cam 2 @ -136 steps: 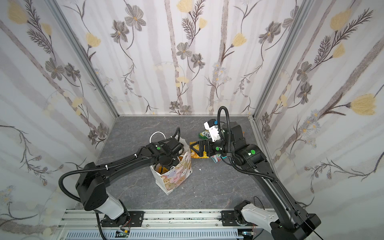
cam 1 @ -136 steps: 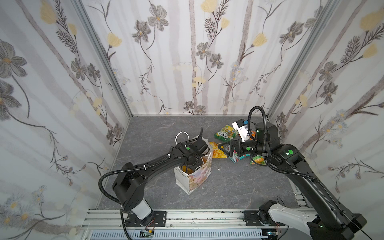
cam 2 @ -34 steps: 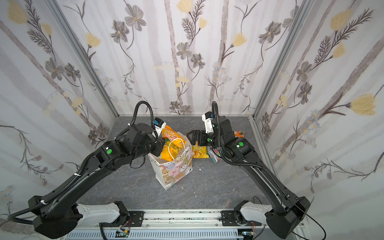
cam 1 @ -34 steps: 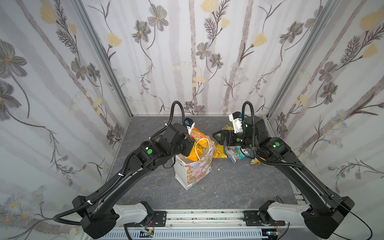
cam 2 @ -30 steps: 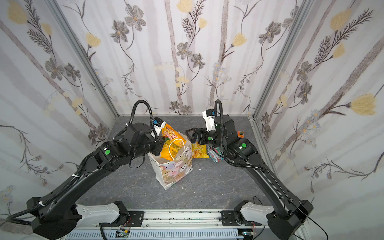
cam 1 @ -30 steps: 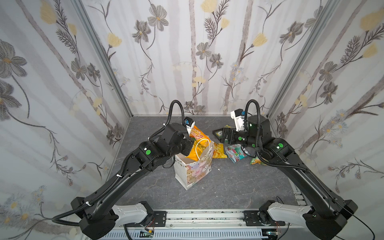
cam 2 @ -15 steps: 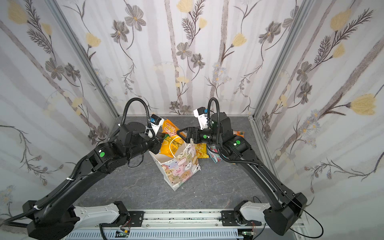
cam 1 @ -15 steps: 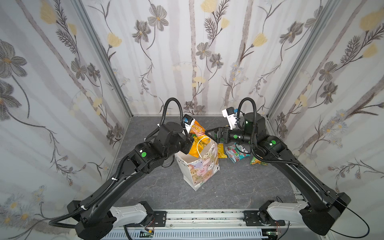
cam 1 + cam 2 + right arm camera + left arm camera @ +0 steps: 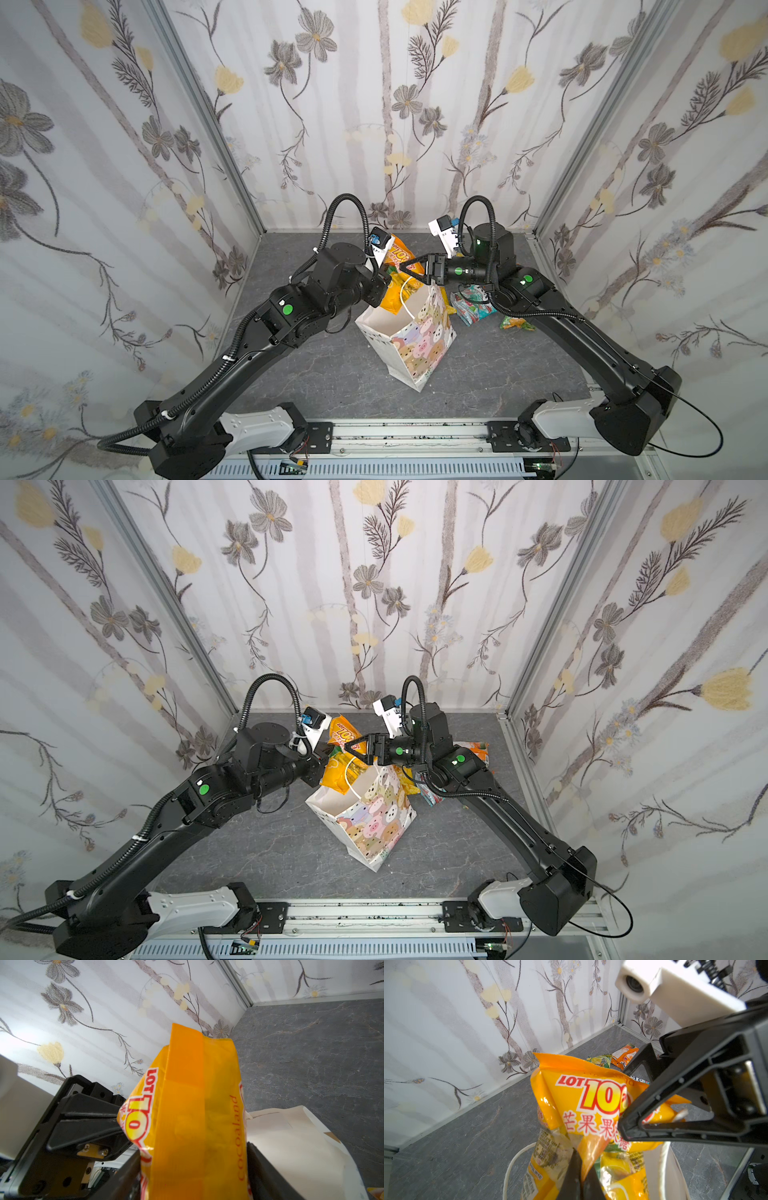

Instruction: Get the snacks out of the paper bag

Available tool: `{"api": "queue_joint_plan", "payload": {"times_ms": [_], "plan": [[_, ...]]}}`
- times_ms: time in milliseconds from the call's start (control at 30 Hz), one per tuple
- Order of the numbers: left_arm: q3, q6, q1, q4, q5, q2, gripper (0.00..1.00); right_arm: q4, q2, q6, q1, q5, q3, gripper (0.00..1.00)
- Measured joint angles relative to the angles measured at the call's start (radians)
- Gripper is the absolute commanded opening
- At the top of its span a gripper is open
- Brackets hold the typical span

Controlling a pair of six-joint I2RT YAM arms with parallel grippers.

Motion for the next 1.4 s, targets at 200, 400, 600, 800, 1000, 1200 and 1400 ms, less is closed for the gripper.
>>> {"api": "queue_joint_plan", "payload": {"times_ms": [200,400,600,800,1000,1200,1400], "plan": [[0.000,0.022,-0.005,-0.002,0.010,0.013,0.02,0.002,0.002,0.018,-0.002,0.001,0.000,0.38],[-0.001,0.040,-0.026,0.022,0.024,0.012,0.50,0.002,0.008,0.034,0.000,-0.006,-0.002,0.23],[-0.061,0.011,-0.034,0.111,-0.003,-0.077,0.65,0.003,0.007,0.034,0.000,-0.006,-0.008,0.17],[-0.076,-0.131,0.031,0.100,-0.151,-0.151,0.67,0.007,-0.011,0.034,-0.003,-0.002,-0.030,0.11],[-0.043,-0.344,0.220,-0.031,-0.075,-0.131,0.63,0.010,-0.042,0.035,-0.003,0.005,-0.055,0.04],[-0.090,-0.532,0.285,-0.107,0.216,-0.119,0.61,0.041,-0.060,0.051,-0.005,0.038,-0.055,0.00],[-0.251,-0.719,0.287,-0.070,0.462,-0.189,0.69,0.067,-0.071,0.071,-0.005,0.065,-0.062,0.00]]}}
